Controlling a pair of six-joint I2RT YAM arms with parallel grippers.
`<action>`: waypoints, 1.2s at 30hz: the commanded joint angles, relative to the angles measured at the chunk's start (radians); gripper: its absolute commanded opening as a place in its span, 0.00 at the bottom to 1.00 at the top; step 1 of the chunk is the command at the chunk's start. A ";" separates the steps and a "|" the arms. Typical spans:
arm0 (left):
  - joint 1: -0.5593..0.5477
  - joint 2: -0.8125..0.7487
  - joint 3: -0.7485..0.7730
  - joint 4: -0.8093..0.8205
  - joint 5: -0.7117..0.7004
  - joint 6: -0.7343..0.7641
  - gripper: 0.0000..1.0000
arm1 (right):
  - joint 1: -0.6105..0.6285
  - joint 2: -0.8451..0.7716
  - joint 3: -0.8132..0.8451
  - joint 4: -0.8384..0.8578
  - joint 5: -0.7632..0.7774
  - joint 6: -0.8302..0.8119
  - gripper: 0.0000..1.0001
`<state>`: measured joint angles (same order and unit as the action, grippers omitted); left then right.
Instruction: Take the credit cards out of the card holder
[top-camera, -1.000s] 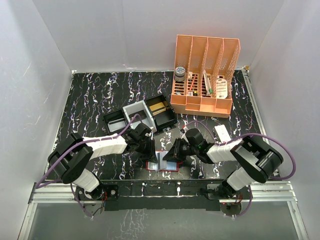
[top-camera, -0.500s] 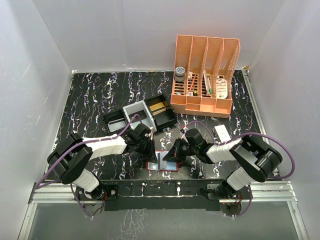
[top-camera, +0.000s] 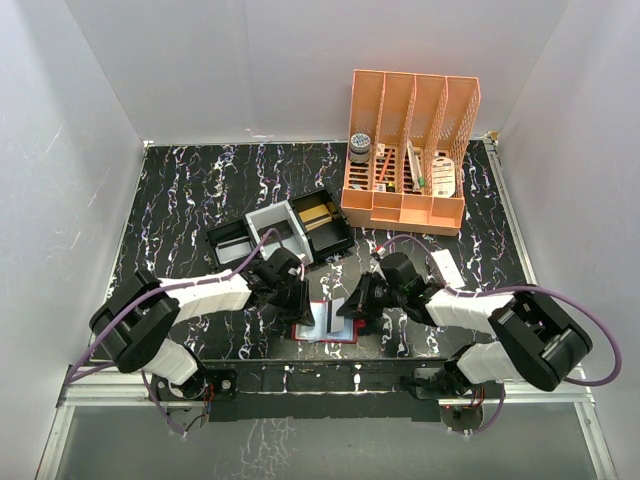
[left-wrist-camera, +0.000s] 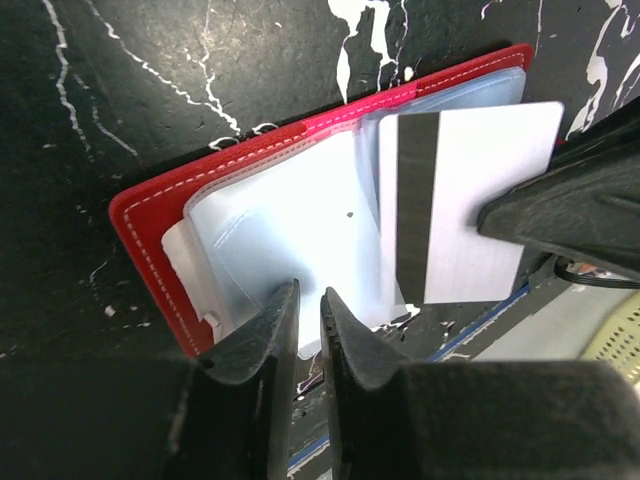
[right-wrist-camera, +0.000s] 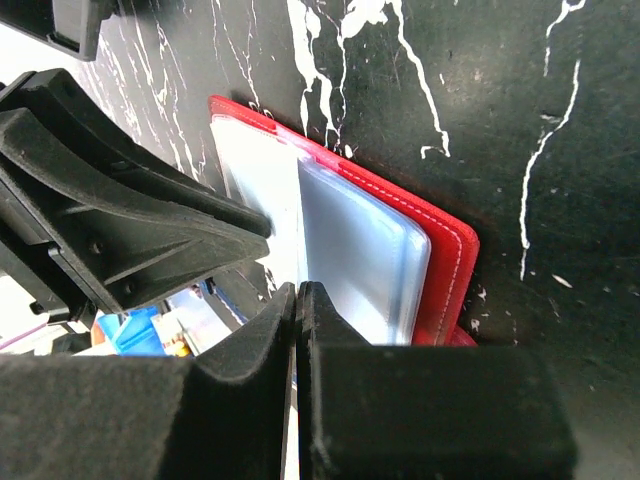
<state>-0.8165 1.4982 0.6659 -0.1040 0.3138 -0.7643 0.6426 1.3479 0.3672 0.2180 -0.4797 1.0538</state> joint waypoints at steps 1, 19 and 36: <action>-0.006 -0.080 0.003 -0.086 -0.068 0.032 0.17 | -0.011 -0.068 0.067 -0.104 0.066 -0.064 0.00; -0.004 -0.347 0.091 -0.253 -0.294 0.103 0.44 | 0.004 -0.011 0.069 0.029 -0.060 -0.036 0.00; 0.021 -0.477 0.068 -0.428 -0.493 0.087 0.86 | 0.040 -0.078 0.171 -0.266 0.161 -0.142 0.00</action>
<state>-0.8162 1.0657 0.7284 -0.4641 -0.1101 -0.6735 0.6807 1.3746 0.4641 0.0902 -0.4377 0.9852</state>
